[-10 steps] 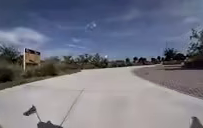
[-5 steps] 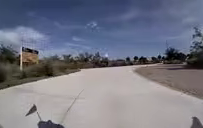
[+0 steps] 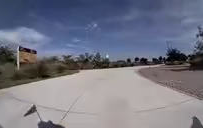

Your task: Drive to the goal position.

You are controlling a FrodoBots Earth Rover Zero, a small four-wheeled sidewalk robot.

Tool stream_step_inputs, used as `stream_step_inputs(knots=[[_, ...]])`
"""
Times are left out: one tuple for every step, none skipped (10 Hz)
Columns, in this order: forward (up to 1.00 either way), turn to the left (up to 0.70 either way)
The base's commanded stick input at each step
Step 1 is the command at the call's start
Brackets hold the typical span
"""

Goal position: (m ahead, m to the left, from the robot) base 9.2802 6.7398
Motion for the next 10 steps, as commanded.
stream_step_inputs(knots=[[0.85,0.00],[0.85,0.00],[0.85,0.00],[0.85,0.00],[0.85,0.00],[0.85,0.00],[0.85,0.00],[0.85,0.00],[0.85,0.00],[0.85,0.00]])
